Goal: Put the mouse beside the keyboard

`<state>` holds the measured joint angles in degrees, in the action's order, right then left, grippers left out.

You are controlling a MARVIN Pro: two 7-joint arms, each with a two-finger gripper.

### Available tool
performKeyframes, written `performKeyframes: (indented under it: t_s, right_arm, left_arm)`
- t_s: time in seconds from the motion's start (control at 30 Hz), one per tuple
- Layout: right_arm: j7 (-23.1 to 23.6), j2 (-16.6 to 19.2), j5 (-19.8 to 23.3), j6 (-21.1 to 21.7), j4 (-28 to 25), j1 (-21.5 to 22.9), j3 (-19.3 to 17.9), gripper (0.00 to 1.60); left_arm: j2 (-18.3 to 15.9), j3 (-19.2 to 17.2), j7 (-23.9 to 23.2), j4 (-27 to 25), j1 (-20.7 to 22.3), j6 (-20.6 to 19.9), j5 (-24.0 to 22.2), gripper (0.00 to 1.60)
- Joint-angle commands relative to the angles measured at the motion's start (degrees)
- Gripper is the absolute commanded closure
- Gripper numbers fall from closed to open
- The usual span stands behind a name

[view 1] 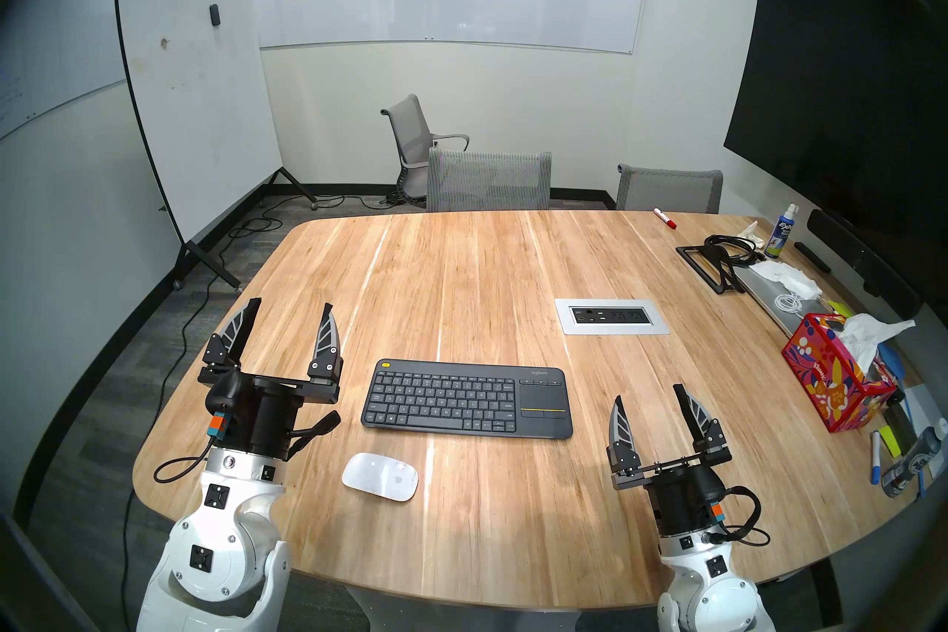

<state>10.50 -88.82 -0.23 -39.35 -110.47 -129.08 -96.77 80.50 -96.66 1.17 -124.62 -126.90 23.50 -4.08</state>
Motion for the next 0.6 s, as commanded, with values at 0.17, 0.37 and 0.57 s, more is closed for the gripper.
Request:
performKeyframes:
  t_s: [0.17, 0.37, 0.57]
  right_arm:
    - [-0.01, -0.01, 0.02, -0.08, -0.84, 0.03, 0.01, 0.00]
    - [-0.01, -0.01, 0.02, -0.08, -0.83, 0.03, 0.01, 0.00]
    - [-0.01, -0.01, 0.02, -0.08, -0.83, 0.03, 0.01, 0.00]
  left_arm:
    - [-2.49, -3.02, -2.58, -0.22, -0.42, 0.75, -2.49, 0.00]
    - [-4.86, -6.71, -5.51, 1.23, -1.42, 1.15, -5.77, 0.00]
    - [-5.88, -8.70, -7.09, 2.71, -1.25, 1.11, -7.26, 0.00]
